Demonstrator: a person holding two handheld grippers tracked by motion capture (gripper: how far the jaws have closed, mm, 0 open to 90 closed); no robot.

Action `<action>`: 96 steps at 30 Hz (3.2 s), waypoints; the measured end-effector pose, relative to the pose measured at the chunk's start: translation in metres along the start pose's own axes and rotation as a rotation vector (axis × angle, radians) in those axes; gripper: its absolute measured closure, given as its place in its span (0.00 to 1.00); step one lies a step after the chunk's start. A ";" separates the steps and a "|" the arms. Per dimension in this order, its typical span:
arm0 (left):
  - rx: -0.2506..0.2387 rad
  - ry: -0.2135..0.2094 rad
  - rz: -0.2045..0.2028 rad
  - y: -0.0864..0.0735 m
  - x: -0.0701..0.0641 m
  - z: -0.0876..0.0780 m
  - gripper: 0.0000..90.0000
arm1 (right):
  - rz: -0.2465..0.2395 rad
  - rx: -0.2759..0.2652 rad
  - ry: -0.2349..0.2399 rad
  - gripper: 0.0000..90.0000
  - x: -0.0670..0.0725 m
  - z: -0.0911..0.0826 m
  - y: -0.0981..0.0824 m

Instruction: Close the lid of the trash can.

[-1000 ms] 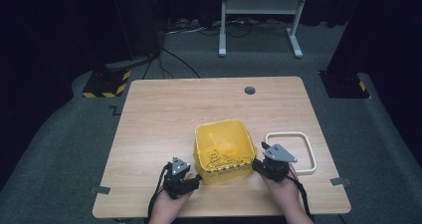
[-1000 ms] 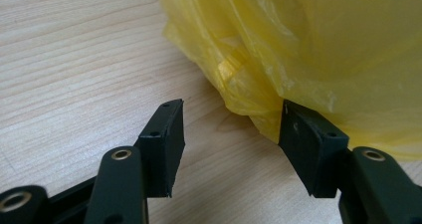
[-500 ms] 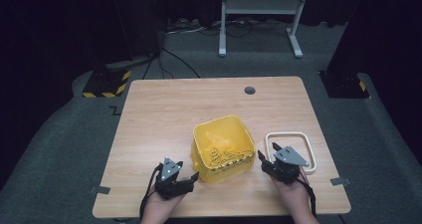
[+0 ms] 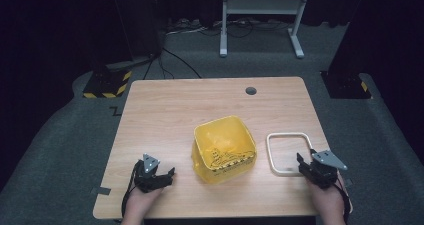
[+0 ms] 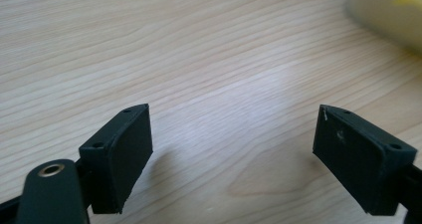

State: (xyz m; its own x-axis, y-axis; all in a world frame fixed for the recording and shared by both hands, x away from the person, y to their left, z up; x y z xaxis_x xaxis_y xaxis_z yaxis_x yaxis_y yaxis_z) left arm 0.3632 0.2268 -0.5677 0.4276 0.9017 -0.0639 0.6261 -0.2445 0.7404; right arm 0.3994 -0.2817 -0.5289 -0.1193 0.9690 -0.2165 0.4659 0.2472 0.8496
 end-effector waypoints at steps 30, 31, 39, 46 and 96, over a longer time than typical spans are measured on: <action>0.008 -0.008 -0.060 -0.002 0.000 0.000 0.17 | 0.091 0.189 -0.087 0.89 -0.028 0.035 -0.024; 0.008 -0.008 -0.060 -0.002 0.000 0.000 0.17 | 0.085 0.187 -0.088 0.89 -0.028 0.035 -0.024; 0.005 -0.009 -0.066 -0.002 0.000 -0.001 0.16 | 0.105 0.113 -0.089 0.91 -0.028 0.030 -0.020; 0.004 -0.011 -0.067 -0.002 0.000 -0.001 0.17 | 0.119 0.011 -0.108 0.91 -0.030 0.013 -0.009; -0.602 -0.072 0.142 0.091 -0.072 -0.082 0.16 | 0.193 -0.382 0.026 0.90 0.041 -0.076 0.099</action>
State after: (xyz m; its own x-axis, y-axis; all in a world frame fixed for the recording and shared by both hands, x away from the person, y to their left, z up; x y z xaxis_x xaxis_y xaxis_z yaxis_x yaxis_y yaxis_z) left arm 0.3357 0.1686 -0.4408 0.5361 0.8435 0.0338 0.0910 -0.0975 0.9911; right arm 0.3736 -0.2176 -0.4172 -0.0859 0.9959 -0.0279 0.1238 0.0385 0.9916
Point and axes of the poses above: each handheld gripper's, and its own axes: z roughly forward along the jaws, y roughly out of its top, x roughly to its left, the point moved 6 cm from there along z, roughly forward along the jaws, and after that the axes turned 9 degrees about -y, right-handed, at the moved point
